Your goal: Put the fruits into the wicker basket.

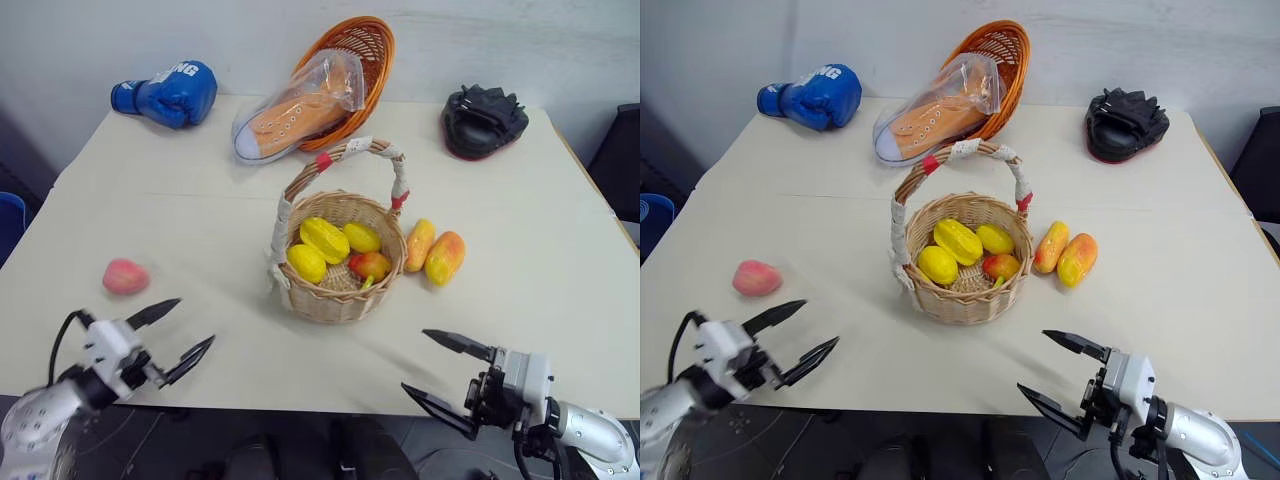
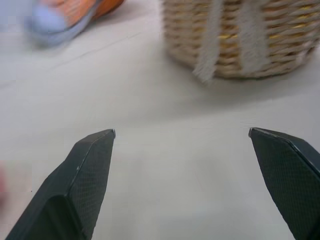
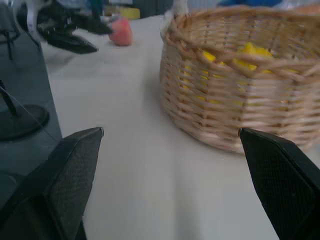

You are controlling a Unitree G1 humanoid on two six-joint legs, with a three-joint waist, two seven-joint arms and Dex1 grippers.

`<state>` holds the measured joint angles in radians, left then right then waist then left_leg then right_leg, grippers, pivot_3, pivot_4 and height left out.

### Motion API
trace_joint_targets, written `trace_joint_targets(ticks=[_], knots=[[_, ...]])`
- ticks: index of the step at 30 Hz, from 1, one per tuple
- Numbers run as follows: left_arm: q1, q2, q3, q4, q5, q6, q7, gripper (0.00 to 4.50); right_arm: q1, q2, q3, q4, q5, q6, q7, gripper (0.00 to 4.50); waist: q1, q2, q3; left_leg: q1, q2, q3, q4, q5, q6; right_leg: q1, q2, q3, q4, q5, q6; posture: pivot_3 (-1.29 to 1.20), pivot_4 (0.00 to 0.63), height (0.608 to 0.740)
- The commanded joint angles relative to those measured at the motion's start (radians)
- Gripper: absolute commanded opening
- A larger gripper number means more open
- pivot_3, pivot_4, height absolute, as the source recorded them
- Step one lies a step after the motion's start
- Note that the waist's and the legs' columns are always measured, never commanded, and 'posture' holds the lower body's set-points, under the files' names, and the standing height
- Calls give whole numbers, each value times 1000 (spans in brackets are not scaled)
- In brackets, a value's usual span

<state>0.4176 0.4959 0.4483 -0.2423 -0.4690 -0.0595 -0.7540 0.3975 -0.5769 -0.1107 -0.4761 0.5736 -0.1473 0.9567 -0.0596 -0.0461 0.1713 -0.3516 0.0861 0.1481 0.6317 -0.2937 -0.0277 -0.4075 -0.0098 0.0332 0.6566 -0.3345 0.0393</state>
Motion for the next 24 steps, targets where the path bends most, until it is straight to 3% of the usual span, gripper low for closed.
trace_joint_targets(ticks=[1,5,10,13,19,24], knots=[[28,-47,128,2,-40,34,135,4500,-48,20,-11,-47,4,-47,-1,4459,6,-2,0,0,0,0,0,0,0,0,0,0,0,0,0,0,150,740],[-7,-89,282,117,-150,137,288,4500,-62,55,-6,-89,-13,-83,-22,4459,10,-3,-1,0,-1,-2,0,1,1,0,0,0,0,-1,-1,0,150,740],[-28,-93,339,150,-199,186,319,4500,-70,74,28,-116,-59,-100,-40,4459,5,-6,-3,-1,-1,-1,0,-1,1,0,-1,-1,-1,0,0,0,150,740],[-115,-40,349,160,-226,217,334,4500,-78,76,32,-110,-76,-109,-44,4459,7,-9,-4,-1,-1,-1,0,-1,1,0,-1,-1,-1,0,0,0,150,740],[-315,146,258,181,-242,361,266,4500,-95,74,31,-77,-89,-120,-35,4459,17,-11,-6,0,-1,-1,-1,0,0,0,-1,-2,-1,0,-2,0,150,740],[-499,267,87,290,-100,443,278,4500,-135,79,48,-69,-90,-96,-47,4459,11,-8,-4,0,-1,1,-2,0,-1,-1,-1,-2,-1,0,-2,0,150,740]])
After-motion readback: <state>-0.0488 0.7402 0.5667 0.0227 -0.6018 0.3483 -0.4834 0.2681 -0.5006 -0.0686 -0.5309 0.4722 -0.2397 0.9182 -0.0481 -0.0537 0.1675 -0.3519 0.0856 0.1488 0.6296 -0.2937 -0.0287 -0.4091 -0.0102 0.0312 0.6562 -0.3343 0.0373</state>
